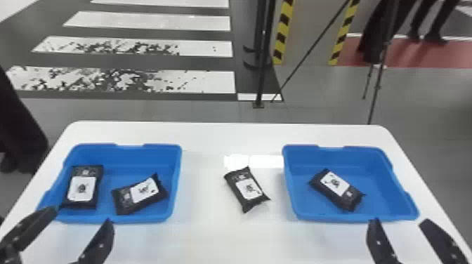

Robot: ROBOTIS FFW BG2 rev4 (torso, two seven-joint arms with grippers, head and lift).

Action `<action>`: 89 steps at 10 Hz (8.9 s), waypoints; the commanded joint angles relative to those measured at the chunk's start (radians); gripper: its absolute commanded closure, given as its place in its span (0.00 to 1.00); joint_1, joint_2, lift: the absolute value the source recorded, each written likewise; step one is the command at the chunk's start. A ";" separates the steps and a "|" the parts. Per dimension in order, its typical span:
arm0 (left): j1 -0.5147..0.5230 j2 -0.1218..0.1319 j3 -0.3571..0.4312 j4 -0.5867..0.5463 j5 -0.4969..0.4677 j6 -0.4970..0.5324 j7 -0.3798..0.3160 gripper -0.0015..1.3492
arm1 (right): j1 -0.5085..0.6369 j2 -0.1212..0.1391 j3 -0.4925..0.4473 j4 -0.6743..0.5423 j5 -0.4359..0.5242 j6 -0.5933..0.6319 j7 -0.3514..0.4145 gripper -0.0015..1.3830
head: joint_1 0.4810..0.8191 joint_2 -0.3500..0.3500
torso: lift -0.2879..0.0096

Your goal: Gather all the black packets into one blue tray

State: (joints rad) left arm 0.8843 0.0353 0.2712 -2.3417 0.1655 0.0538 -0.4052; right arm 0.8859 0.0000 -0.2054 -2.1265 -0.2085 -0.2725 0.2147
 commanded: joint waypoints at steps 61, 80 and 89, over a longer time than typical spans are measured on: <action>-0.644 0.206 0.054 0.483 -0.558 0.142 -0.406 0.03 | -0.106 0.001 0.076 0.162 -0.122 0.042 0.077 0.15 | 0.63 0.64 | 0.60; 0.009 0.081 0.062 0.151 0.191 -0.130 -0.156 0.20 | -0.712 -0.117 -0.082 0.336 0.254 0.915 0.388 0.16 | 0.63 0.43 | 0.60; -0.040 0.100 0.022 0.190 0.217 -0.108 -0.179 0.23 | -0.911 -0.179 -0.038 0.591 0.414 1.023 0.414 0.15 | 0.63 0.32 | 0.60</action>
State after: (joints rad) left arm 0.8471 0.1341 0.2960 -2.1532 0.3814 -0.0541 -0.5845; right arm -0.0144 -0.1772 -0.2490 -1.5514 0.2036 0.7485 0.6282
